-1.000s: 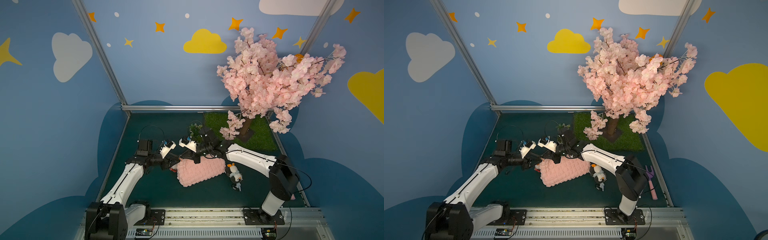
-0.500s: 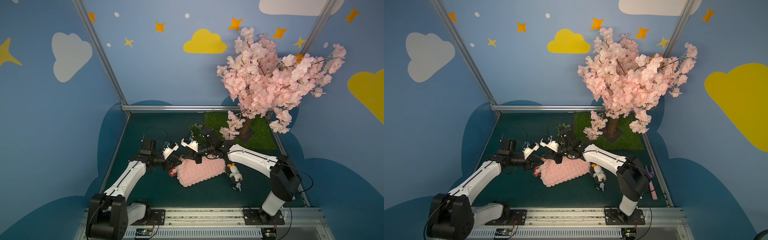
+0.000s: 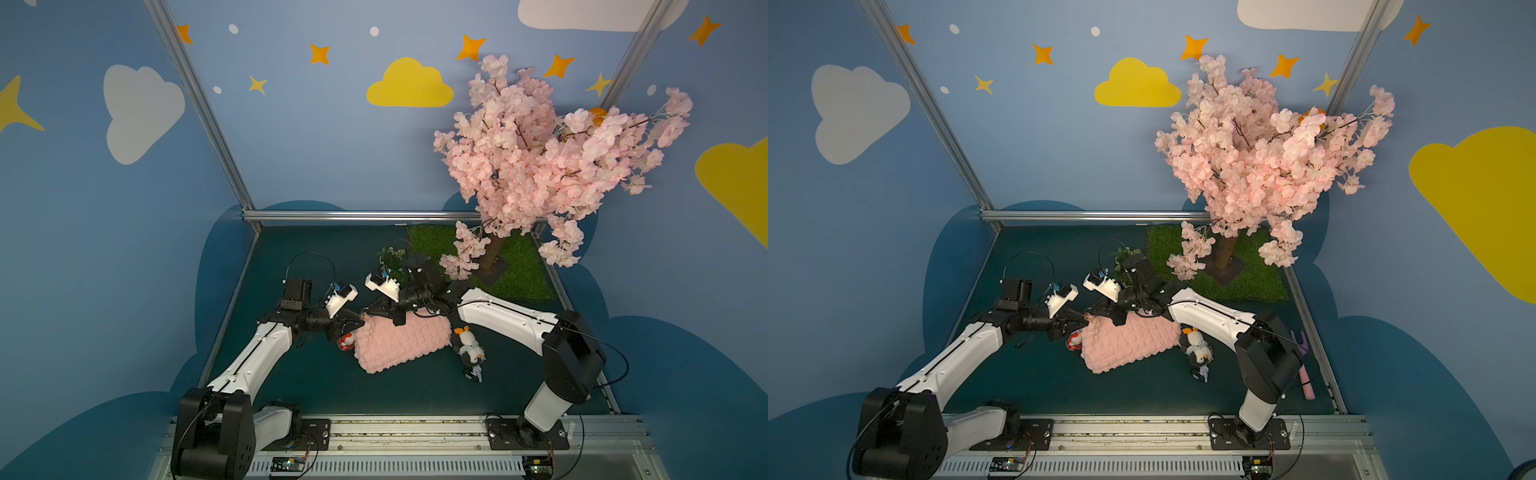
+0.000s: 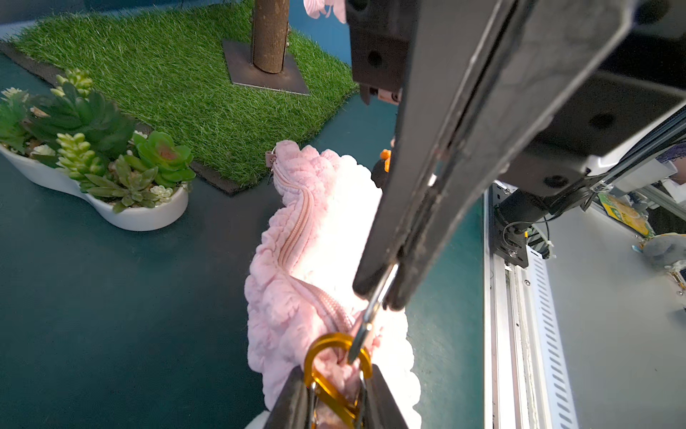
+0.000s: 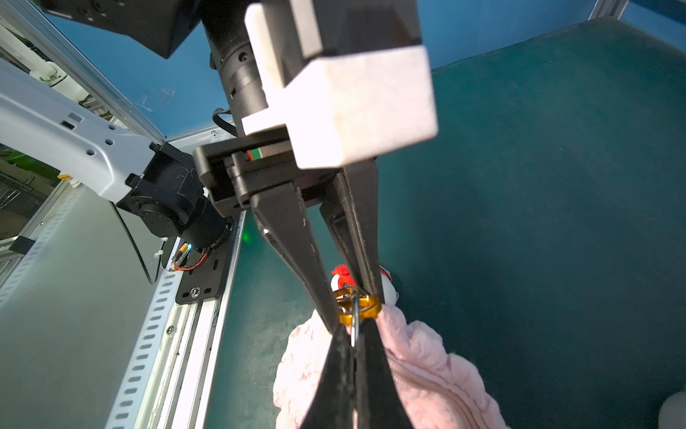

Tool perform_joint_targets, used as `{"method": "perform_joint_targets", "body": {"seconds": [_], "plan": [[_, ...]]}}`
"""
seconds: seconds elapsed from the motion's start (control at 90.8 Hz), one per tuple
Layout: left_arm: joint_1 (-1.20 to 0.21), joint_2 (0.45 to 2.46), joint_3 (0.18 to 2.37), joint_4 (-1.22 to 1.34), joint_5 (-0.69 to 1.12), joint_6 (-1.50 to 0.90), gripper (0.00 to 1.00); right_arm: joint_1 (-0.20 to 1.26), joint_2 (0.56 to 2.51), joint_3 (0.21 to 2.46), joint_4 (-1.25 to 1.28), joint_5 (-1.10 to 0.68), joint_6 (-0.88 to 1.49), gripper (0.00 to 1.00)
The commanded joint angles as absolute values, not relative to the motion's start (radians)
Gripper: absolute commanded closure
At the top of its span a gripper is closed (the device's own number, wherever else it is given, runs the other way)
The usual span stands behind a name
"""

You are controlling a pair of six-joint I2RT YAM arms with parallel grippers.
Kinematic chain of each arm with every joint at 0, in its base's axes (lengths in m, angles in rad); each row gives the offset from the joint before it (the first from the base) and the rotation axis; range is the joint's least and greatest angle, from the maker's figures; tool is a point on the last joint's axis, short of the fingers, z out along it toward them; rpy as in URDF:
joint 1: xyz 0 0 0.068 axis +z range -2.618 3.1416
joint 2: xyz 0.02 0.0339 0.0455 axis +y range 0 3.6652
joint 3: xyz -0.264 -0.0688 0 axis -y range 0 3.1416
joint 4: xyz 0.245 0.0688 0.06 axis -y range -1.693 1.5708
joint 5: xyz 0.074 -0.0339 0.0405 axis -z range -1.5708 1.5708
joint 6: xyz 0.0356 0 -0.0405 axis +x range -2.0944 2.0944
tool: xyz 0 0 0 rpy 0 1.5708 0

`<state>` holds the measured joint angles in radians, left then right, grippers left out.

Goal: Remove the decoration from the bag
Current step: Remove the decoration item from the bag.

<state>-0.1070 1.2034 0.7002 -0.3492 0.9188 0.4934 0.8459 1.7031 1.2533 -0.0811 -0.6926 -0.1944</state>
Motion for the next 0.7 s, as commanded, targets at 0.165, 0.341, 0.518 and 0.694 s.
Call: {"method": "perform_joint_targets", "body": {"seconds": [0.165,0.341,0.518,0.694], "plan": [[-0.099,1.222,0.674,-0.296,0.966,0.452,0.82,0.838,1.660,1.252,-0.038,-0.719,-0.185,1.00],[-0.091,1.224,0.689,-0.297,0.947,0.423,0.74,0.835,1.651,1.246,-0.051,-0.711,-0.195,1.00],[-0.052,1.216,0.704,-0.301,1.035,0.350,0.68,0.831,1.648,1.235,-0.039,-0.712,-0.196,1.00],[-0.049,1.232,0.711,-0.343,1.059,0.373,0.63,0.829,1.640,1.225,-0.029,-0.720,-0.190,1.00]]}}
